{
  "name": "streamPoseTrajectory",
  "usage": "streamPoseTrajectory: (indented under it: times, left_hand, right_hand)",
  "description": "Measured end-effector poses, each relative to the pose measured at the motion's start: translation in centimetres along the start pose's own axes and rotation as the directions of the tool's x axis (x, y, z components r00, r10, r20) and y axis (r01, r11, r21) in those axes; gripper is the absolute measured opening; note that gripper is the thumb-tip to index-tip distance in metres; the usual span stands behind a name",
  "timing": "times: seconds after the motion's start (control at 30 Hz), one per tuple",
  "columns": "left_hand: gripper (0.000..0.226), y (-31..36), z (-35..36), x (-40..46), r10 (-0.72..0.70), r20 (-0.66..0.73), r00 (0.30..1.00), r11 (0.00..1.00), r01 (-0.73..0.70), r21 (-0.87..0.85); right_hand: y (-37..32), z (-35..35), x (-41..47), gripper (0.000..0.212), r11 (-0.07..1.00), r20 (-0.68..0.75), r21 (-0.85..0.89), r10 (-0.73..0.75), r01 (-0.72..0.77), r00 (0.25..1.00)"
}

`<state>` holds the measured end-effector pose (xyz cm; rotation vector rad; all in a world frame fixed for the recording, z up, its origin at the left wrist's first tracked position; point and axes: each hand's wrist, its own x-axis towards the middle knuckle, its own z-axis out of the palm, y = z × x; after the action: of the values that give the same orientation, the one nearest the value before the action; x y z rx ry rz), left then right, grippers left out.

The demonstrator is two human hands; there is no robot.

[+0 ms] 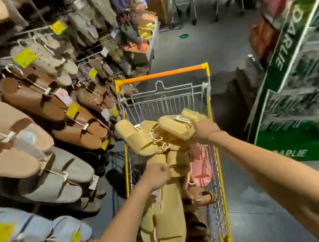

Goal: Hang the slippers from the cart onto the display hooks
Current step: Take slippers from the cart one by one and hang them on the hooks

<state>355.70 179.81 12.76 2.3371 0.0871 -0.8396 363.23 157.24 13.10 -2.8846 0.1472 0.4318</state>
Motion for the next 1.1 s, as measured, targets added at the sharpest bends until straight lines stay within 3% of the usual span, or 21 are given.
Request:
streamPoseTrajectory:
  times: [0.1, 0.2, 0.27, 0.4, 0.53, 0.67, 0.73, 0.83, 0.93, 1.0, 1.1]
  left_hand:
    - [0.021, 0.6, 1.3, 2.6, 0.000, 0.008, 1.000, 0.999, 0.000, -0.040]
    - [0.022, 1.2, 2.9, 4.8, 0.021, 0.019, 1.000, 0.997, -0.019, -0.069]
    - [0.020, 1.4, 3.7, 6.2, 0.025, 0.006, 1.000, 0.994, -0.024, -0.109]
    - [0.016, 2.0, 5.3, 8.4, 0.001, -0.011, 1.000, 0.982, -0.003, -0.191]
    - [0.021, 2.7, 6.8, 9.4, -0.018, -0.026, 1.000, 0.975, 0.011, -0.224]
    - [0.012, 4.2, 7.1, 8.8, -0.071, -0.058, 0.996, 0.948, 0.050, -0.313]
    - [0.021, 4.6, 7.1, 8.4, -0.085, -0.078, 0.993, 0.924, 0.049, -0.379]
    - [0.043, 4.7, 7.1, 6.7, -0.033, -0.161, 0.986, 0.938, -0.025, -0.346]
    - [0.067, 5.1, 6.1, 4.6, 0.042, -0.352, 0.935, 0.944, -0.153, -0.294]
    - [0.056, 5.8, 4.4, 3.0, 0.034, -0.438, 0.898, 0.930, -0.188, -0.314]
    - [0.039, 7.2, 0.5, 0.1, -0.079, -0.468, 0.880, 0.850, -0.186, -0.493]
  right_hand:
    - [1.6, 1.5, 3.8, 0.031, 0.996, -0.066, -0.082, 0.038, -0.043, 0.997]
    - [3.8, 3.3, 6.6, 0.042, 0.980, -0.003, -0.194, 0.046, -0.046, 0.999]
    - [4.9, 4.6, 7.4, 0.040, 0.967, 0.036, -0.255, 0.026, -0.016, 0.999]
    - [6.2, 6.1, 7.9, 0.032, 0.973, -0.032, -0.230, 0.029, -0.035, 0.999]
    - [6.0, 6.2, 7.7, 0.027, 0.967, -0.054, -0.252, -0.052, 0.037, 0.997]
    - [4.3, 3.8, 7.0, 0.017, 0.983, -0.189, -0.145, -0.137, 0.110, 0.973]
    - [3.0, 1.7, 6.5, 0.021, 0.976, -0.263, -0.110, -0.211, 0.188, 0.941]
    - [0.2, -2.1, 4.8, 0.033, 0.965, -0.334, -0.055, -0.258, 0.255, 0.906]
    - [-3.3, -6.5, 2.7, 0.044, 0.958, -0.315, 0.124, -0.207, 0.257, 0.926]
    - [-5.2, -9.5, 1.4, 0.045, 0.936, -0.269, 0.264, -0.160, 0.233, 0.950]
    - [-7.8, -12.7, -1.3, 0.036, 0.897, -0.133, 0.402, -0.139, 0.182, 0.981]
